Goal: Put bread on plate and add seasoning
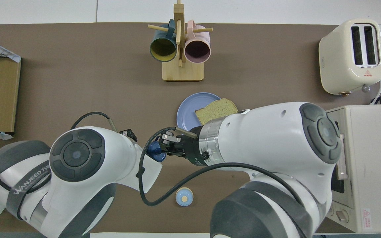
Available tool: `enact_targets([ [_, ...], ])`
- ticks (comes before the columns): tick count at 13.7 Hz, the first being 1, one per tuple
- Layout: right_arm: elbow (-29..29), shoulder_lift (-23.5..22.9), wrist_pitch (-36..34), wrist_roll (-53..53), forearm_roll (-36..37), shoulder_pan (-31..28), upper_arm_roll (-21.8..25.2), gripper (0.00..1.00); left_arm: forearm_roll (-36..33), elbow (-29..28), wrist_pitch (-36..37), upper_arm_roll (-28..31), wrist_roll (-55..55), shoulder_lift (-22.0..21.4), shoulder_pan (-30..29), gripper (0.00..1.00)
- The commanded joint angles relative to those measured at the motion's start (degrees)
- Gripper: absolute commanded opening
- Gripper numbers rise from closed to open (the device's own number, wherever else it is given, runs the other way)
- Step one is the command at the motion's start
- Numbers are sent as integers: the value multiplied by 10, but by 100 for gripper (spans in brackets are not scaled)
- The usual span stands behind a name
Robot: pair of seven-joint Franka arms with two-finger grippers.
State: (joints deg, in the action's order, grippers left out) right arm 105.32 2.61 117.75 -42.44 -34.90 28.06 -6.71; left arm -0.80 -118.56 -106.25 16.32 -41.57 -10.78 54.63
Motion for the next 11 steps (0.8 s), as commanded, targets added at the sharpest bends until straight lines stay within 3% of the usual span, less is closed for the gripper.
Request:
enact_targets([
  [1,6,5,6,-15,-26,-12,0,0,-2,-18,-13,2,3,-21,2,0],
  [5,2,3,1,-19,-99,-70,1,0,-2,-18,-11,2,2,-21,2,0],
  [11,4,5,0,-29,-123,-83,3,0,-3,-18,-5,2,-2,-21,4,0],
])
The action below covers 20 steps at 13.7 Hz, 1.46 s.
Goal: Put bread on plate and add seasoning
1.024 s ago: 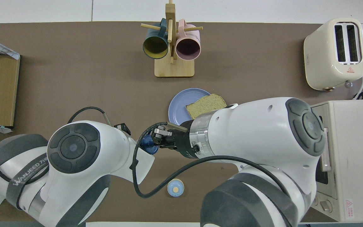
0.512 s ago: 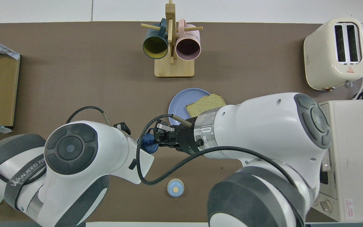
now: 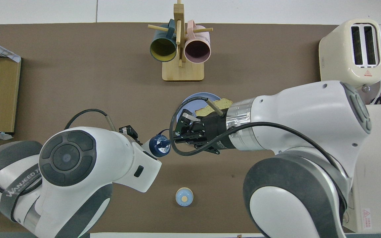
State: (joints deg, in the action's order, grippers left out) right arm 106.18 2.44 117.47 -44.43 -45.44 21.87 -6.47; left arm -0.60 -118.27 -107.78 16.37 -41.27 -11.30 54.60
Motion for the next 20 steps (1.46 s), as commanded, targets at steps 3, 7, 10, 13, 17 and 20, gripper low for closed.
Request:
enact_targets([
  [3,-4,8,2,-2,-20,-23,2,0,-5,-21,12,1,-5,-15,4,0],
  [7,1,12,-9,7,-4,-22,3,100,-5,-20,11,1,-3,-15,4,0],
  [10,0,12,-31,28,62,-30,3,100,-7,-19,12,1,-2,-14,4,0],
  [13,-17,13,-45,125,176,-37,6,100,-24,-10,13,1,12,-7,5,0],
  [17,-65,20,-195,253,287,-116,22,100,-77,60,69,1,24,37,5,0],
  [20,-84,12,-232,304,418,-133,24,100,-91,194,149,0,27,150,13,0],
])
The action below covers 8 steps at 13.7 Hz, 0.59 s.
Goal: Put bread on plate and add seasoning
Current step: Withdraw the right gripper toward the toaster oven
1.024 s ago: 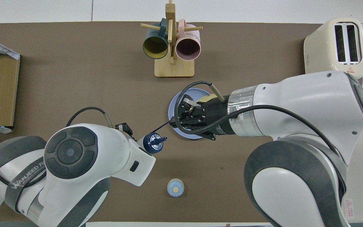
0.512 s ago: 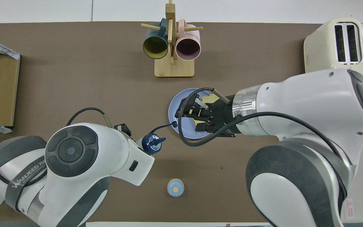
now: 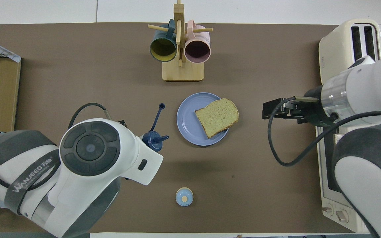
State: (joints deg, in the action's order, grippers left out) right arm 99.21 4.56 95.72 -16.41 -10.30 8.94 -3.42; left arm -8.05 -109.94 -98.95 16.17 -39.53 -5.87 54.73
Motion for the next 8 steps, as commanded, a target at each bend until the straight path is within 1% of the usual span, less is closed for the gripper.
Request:
enact_targets([
  [1,-16,-12,-13,53,77,-34,-5,100,-29,150,84,2,16,128,20,0],
  [2,-23,-27,-17,80,83,-51,-5,100,-48,179,113,2,25,156,37,0],
  [3,-45,-46,-31,83,85,-63,-9,100,-60,200,132,2,28,182,52,0],
  [4,-60,-61,-42,88,86,-73,-7,100,-65,214,145,3,28,197,58,0],
  [5,-61,-62,-42,90,96,-75,-6,100,-78,223,158,3,29,208,65,0],
  [6,-60,-62,-47,94,106,-75,-6,100,-94,247,182,3,29,233,81,0],
  [8,-61,-66,-49,115,109,-78,-2,100,-106,317,230,6,30,311,96,0],
])
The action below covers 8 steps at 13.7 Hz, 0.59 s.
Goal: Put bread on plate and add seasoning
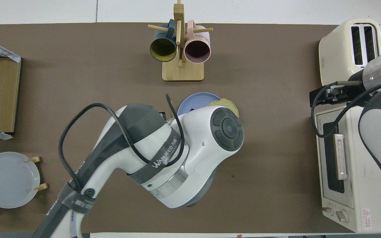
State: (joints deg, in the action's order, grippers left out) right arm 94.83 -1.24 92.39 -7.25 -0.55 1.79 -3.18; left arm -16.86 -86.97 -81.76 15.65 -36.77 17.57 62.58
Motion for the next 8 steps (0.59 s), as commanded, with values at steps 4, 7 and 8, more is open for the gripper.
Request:
enact_targets([
  [4,-18,1,-43,58,13,-13,11,100,-60,160,92,13,2,172,24,0],
  [7,-16,12,-51,71,16,-14,9,100,-109,159,107,10,1,177,25,0],
  [8,-12,12,-41,87,15,-20,14,100,-111,159,108,10,1,178,25,0],
])
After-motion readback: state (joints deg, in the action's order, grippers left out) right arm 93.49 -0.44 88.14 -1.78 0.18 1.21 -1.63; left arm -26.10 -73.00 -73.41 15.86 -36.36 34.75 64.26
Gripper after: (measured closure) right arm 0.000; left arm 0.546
